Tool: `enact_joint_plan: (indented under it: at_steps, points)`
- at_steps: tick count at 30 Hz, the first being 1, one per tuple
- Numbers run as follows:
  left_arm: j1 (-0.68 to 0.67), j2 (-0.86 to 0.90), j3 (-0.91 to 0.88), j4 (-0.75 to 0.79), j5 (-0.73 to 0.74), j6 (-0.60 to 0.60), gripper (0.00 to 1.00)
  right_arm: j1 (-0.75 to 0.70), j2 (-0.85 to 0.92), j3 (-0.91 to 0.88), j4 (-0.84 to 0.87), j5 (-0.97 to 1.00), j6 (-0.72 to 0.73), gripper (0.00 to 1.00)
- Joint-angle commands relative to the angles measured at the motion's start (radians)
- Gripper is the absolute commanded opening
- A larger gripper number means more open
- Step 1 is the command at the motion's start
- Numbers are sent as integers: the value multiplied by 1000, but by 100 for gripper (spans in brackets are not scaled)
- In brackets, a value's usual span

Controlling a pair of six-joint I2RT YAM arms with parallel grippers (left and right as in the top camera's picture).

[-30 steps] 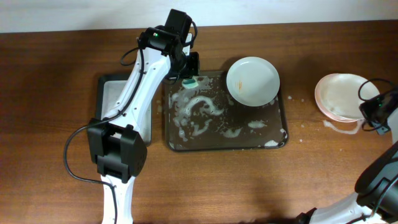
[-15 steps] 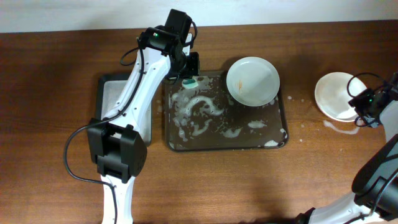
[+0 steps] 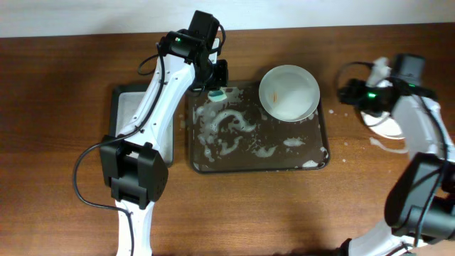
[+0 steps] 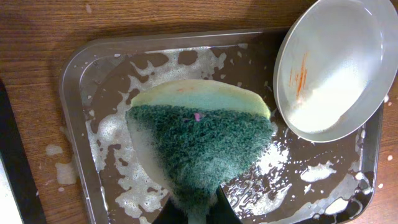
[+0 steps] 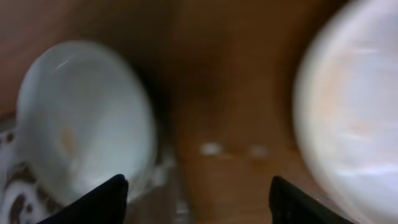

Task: Clean dirty plates on tray and stack at the side
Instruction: 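Move the right gripper to the remaining white plate and grip its rim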

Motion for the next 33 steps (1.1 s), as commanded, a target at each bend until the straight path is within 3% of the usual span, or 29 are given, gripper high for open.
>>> enact_joint_plan:
  at_steps: [1, 8, 12, 21, 28, 33]
  points:
    - [3, 7, 17, -1, -4, -11, 1, 137, 24, 14, -5, 159, 22, 66]
    - [3, 7, 16, -2, -4, -10, 1, 233, 135, 14, 3, 218, 86, 46]
    - [3, 7, 16, -2, -5, -10, 0, 231, 180, 13, 3, 214, 86, 41]
    - [3, 7, 16, -2, -8, -10, 1, 266, 183, 2, 15, 218, 58, 11]
    - [3, 7, 16, -2, -8, -10, 0, 290, 183, 0, -16, 219, 24, 4]
    - [3, 7, 16, -2, -8, -10, 1, 317, 182, 1, -166, 171, 45, 4]
